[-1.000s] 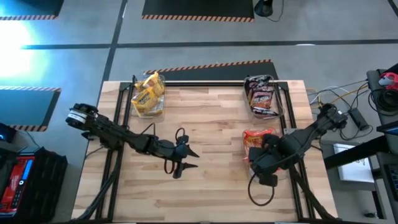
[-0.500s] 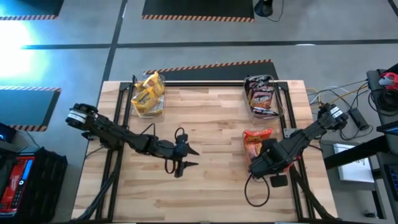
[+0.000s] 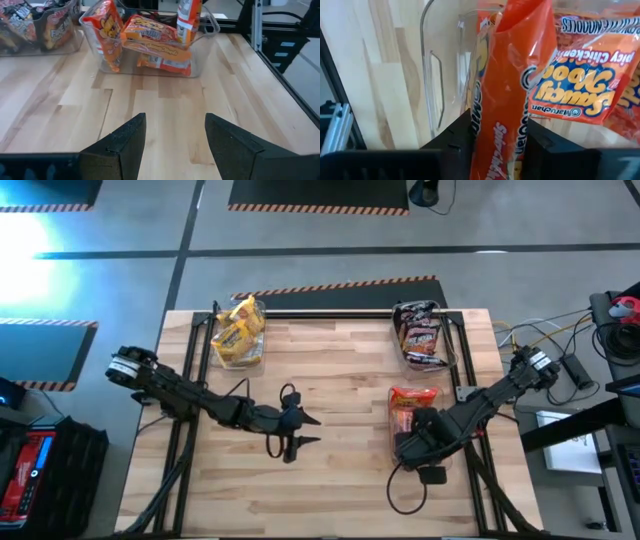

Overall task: Sort Maruchan noodles
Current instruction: Put the orange noodle pack into the bottom transparent bin, then return to Home Position

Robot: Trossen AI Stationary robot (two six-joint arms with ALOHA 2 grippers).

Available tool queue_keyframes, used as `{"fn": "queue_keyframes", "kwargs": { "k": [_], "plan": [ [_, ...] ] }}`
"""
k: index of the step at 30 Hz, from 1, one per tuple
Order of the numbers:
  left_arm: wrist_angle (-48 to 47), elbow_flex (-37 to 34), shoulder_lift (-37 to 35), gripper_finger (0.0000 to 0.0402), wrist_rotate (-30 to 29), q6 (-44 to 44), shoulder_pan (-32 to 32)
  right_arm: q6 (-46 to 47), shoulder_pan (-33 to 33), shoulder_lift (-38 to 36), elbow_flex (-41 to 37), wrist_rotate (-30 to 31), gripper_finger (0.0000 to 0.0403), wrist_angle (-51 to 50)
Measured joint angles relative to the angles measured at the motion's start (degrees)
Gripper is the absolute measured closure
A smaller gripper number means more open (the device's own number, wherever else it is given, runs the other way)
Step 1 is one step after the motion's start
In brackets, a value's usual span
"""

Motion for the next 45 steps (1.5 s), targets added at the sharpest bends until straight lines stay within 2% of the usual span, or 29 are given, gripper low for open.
{"fn": "queue_keyframes", "kwargs": {
  "k": [9,14,21,31,35,39,42,45],
  "plan": [
    [1.3,0.0,0.0,0.0214,-1.7,-1.3,0.0,0.6,0.0,0.0,0.0,1.2,0.0244,-2.5],
    [1.5,0.0,0.0,0.0214,-7.3,-1.5,0.0,0.9,0.0,-0.4,1.7,10.0,0.0219,-13.1],
    [1.3,0.0,0.0,0.0214,-7.6,-3.0,0.0,2.0,0.0,-3.6,1.7,10.9,0.0218,-4.1],
    [0.1,0.0,-2.5,0.0214,-7.8,-2.9,0.1,9.2,-0.1,-7.5,6.0,11.3,0.0233,-6.5],
    [-6.7,0.0,-8.2,0.0214,-7.8,-2.5,0.1,7.8,0.6,-10.0,6.4,20.9,0.0241,-1.6],
    [-20.4,0.0,-16.5,0.0214,-7.8,-4.7,-0.5,0.8,2.3,-13.7,3.8,31.7,0.0251,5.3],
    [-29.4,0.0,-23.5,0.0214,-8.3,-8.0,-1.9,-3.2,3.1,-17.0,0.0,36.5,0.0258,12.7],
    [-36.0,-0.1,-29.6,0.0214,-14.2,-10.7,-5.8,-7.9,3.8,-21.0,-5.4,37.7,0.0263,21.6]
  ]
}}
